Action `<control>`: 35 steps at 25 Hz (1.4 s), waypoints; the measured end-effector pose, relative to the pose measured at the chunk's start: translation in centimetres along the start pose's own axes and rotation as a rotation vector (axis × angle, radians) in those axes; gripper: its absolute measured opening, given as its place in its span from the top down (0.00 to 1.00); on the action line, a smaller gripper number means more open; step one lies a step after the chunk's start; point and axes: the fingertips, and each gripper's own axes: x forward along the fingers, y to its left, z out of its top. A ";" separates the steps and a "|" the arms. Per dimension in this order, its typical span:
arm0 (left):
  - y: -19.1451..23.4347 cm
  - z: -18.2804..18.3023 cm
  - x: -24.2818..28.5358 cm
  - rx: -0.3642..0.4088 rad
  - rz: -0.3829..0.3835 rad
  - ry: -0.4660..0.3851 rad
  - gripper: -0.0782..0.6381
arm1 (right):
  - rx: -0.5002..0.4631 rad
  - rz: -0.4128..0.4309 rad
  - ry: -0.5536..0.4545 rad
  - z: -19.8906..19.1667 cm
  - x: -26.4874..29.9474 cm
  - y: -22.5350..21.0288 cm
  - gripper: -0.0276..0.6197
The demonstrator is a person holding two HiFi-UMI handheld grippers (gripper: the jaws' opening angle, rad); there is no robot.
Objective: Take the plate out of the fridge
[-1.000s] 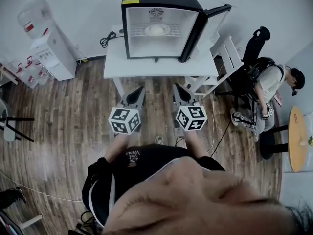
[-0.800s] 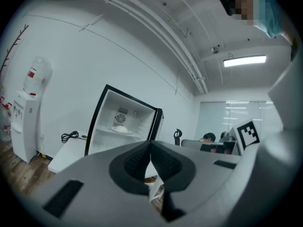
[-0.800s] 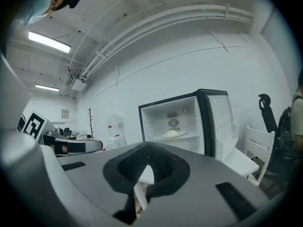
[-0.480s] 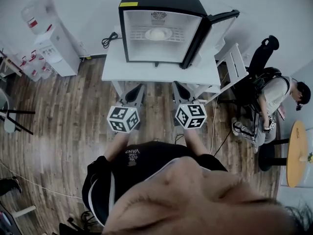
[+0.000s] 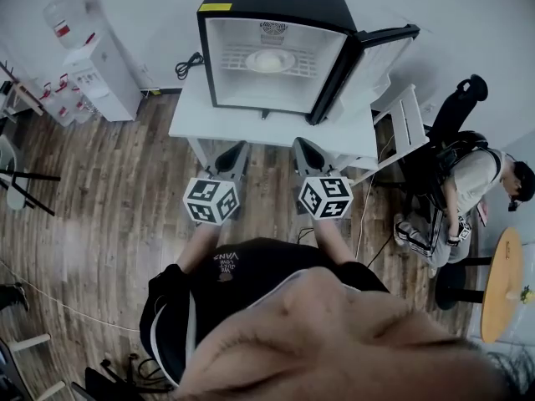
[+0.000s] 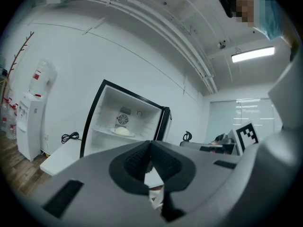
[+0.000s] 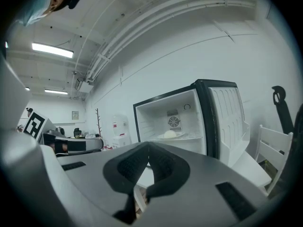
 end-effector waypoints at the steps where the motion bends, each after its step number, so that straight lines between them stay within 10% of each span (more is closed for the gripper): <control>1: -0.1 -0.1 0.3 -0.002 0.005 0.000 0.87 | -0.001 0.005 0.002 0.0 0.0 -0.3 0.94; 35: 8.4 2.1 10.1 -0.016 -0.034 0.037 0.87 | 0.022 -0.048 0.018 0.9 11.7 -4.8 0.94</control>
